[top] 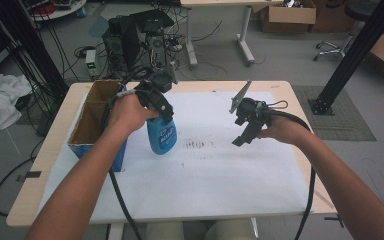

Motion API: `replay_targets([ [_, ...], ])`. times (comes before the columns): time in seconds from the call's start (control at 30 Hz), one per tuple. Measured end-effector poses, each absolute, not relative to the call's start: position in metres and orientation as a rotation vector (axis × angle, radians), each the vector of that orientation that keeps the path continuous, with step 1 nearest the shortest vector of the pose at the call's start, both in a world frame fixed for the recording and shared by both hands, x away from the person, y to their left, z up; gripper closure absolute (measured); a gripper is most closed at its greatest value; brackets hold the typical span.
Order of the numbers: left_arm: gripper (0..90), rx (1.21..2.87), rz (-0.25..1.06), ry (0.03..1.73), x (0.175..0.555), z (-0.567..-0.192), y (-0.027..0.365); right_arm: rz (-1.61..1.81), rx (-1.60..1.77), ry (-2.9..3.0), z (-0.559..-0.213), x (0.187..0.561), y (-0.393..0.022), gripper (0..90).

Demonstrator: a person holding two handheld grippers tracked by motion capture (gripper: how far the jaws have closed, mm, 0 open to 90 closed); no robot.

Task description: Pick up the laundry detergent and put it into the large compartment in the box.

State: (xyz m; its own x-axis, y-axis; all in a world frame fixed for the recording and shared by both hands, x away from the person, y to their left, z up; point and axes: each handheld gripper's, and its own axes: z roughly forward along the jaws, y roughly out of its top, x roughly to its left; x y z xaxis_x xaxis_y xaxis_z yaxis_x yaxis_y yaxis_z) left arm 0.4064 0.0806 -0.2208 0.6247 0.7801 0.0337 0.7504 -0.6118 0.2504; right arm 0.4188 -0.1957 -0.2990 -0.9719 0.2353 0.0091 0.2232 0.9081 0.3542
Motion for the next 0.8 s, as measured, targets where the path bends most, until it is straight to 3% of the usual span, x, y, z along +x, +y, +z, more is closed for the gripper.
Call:
replay_targets([
  [0.53,38.0,2.574,0.283,1.347,0.403,-0.144,0.105,0.553,0.356,3.036,-0.299,0.418,-0.194,17.8],
  [0.8,38.0,2.511,0.310,1.480,0.399,-0.116,0.125,0.559,0.352,3.032,-0.299,0.418,-0.193,17.9],
])
